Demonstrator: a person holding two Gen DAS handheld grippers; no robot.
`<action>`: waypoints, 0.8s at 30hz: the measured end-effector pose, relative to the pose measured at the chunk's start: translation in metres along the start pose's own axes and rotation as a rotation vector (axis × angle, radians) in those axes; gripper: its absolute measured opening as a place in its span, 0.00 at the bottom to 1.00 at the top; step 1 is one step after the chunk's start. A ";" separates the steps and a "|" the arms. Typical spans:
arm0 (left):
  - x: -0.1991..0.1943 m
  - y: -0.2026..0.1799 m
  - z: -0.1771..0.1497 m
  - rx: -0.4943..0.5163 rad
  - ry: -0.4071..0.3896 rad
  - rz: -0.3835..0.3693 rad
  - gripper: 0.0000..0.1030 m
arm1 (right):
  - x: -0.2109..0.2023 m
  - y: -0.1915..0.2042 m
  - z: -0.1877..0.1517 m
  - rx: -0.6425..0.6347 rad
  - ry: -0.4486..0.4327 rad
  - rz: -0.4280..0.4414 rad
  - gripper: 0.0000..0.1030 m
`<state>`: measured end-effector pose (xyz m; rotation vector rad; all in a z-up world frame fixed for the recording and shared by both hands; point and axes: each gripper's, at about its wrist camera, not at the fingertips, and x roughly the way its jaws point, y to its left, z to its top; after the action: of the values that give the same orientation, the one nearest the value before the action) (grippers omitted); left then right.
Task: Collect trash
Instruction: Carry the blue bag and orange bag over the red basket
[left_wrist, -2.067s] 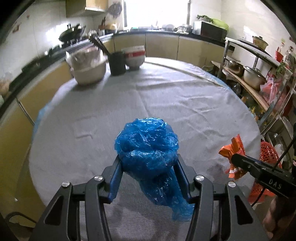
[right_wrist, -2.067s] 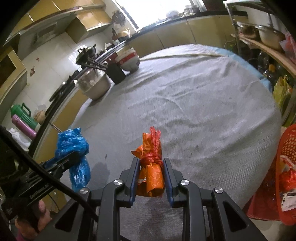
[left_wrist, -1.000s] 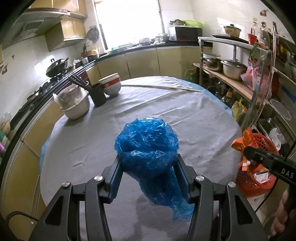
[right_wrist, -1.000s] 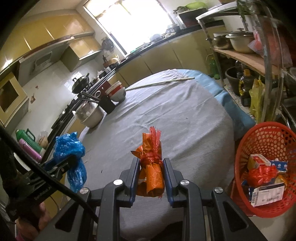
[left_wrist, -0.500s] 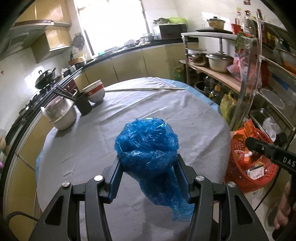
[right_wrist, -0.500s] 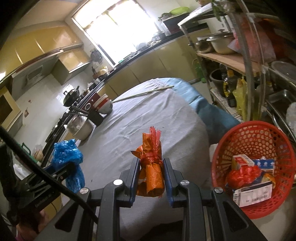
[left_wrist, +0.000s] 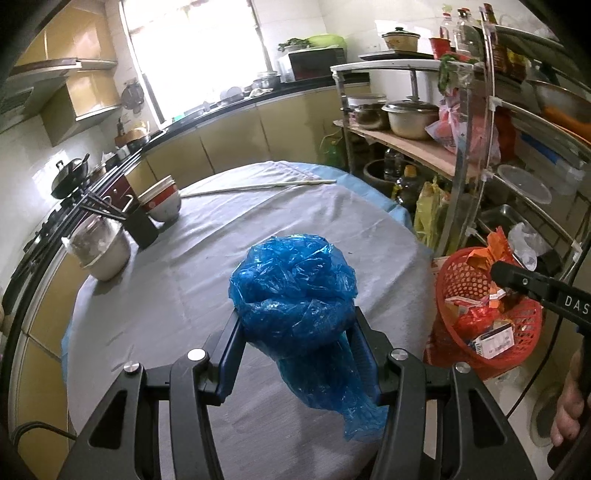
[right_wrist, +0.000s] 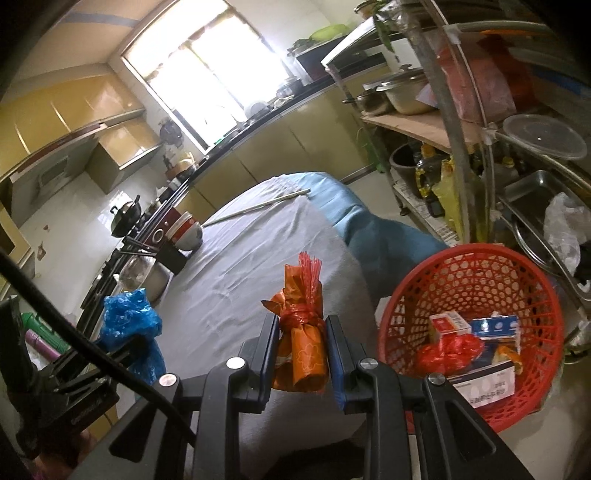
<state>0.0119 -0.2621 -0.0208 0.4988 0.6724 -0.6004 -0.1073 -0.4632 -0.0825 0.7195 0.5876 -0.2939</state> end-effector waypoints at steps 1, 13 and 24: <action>0.000 -0.002 0.001 0.003 -0.001 -0.003 0.54 | -0.002 -0.003 0.001 0.006 -0.004 -0.003 0.27; -0.001 -0.037 0.013 0.073 -0.017 -0.037 0.54 | -0.019 -0.032 0.007 0.052 -0.031 -0.040 0.27; 0.000 -0.068 0.021 0.125 -0.019 -0.071 0.54 | -0.036 -0.054 0.007 0.096 -0.054 -0.052 0.27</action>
<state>-0.0233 -0.3244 -0.0222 0.5869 0.6389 -0.7161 -0.1573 -0.5055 -0.0857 0.7873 0.5440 -0.3909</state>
